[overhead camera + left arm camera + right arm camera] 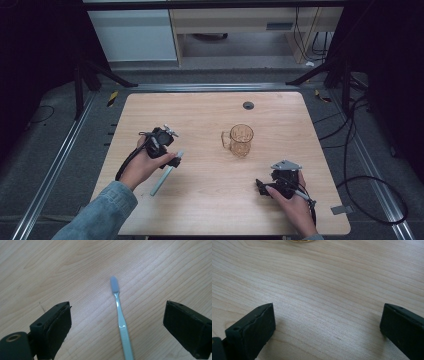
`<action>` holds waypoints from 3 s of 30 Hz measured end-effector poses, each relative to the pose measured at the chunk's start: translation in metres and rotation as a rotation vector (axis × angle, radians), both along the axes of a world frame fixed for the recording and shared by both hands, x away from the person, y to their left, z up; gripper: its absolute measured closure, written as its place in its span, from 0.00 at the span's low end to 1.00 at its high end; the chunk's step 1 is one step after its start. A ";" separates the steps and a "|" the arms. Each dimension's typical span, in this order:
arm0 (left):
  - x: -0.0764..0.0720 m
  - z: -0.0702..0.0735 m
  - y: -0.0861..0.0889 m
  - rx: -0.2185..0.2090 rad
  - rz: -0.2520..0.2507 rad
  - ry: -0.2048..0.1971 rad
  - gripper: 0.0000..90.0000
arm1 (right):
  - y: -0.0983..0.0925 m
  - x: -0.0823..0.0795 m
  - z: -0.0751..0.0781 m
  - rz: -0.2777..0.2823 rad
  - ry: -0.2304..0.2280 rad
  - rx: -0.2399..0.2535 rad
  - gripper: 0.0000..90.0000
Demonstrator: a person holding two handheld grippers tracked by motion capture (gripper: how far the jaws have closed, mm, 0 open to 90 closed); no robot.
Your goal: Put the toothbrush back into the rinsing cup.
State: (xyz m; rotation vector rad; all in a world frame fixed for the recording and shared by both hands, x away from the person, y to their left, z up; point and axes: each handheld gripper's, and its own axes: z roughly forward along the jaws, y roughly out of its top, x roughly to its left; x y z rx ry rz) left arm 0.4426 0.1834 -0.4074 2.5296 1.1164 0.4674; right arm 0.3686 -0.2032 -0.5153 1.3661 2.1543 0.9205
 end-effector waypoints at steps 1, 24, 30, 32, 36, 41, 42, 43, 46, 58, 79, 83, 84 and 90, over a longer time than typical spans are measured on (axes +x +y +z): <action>0.000 0.000 -0.001 -0.003 0.001 0.000 0.08 | -0.001 0.000 0.000 0.002 0.000 0.000 0.00; 0.017 -0.011 0.009 0.001 0.049 0.170 0.14 | -0.002 0.000 0.000 0.020 0.002 0.002 0.00; 0.021 -0.009 0.001 0.018 0.042 0.171 0.16 | -0.002 0.001 0.000 0.020 0.000 0.001 0.00; 0.021 -0.008 -0.002 0.045 0.028 0.169 0.17 | -0.002 0.000 0.000 0.020 0.000 0.001 0.00; 0.022 -0.009 -0.007 0.050 0.020 0.178 0.19 | -0.002 0.001 0.000 0.019 0.000 0.001 0.00; 0.027 -0.013 -0.008 0.050 0.026 0.205 0.27 | -0.002 0.000 0.000 0.017 0.000 0.001 0.00; 0.028 -0.013 -0.008 0.052 0.028 0.211 0.29 | -0.002 0.000 0.000 0.016 0.000 0.001 0.00; 0.029 -0.014 -0.009 0.052 0.027 0.216 0.30 | -0.002 0.000 0.000 0.015 0.000 0.001 0.00; 0.031 -0.014 -0.009 0.051 0.030 0.229 0.35 | -0.002 0.000 0.000 0.011 0.002 0.003 0.00; 0.032 -0.025 -0.010 0.067 0.045 0.269 0.48 | -0.002 0.000 0.000 0.011 0.002 0.003 0.00; 0.030 -0.046 0.007 0.029 0.105 0.364 0.70 | -0.002 0.000 0.000 0.018 -0.001 0.000 0.00; 0.029 -0.048 0.006 0.028 0.100 0.370 0.70 | -0.003 0.000 0.000 0.022 -0.001 0.001 0.00; 0.029 -0.049 0.005 0.030 0.101 0.371 0.70 | -0.003 0.000 0.000 0.024 -0.001 0.002 0.00; 0.031 -0.051 0.009 0.041 0.109 0.379 0.71 | -0.003 0.000 0.000 0.020 -0.001 0.001 0.00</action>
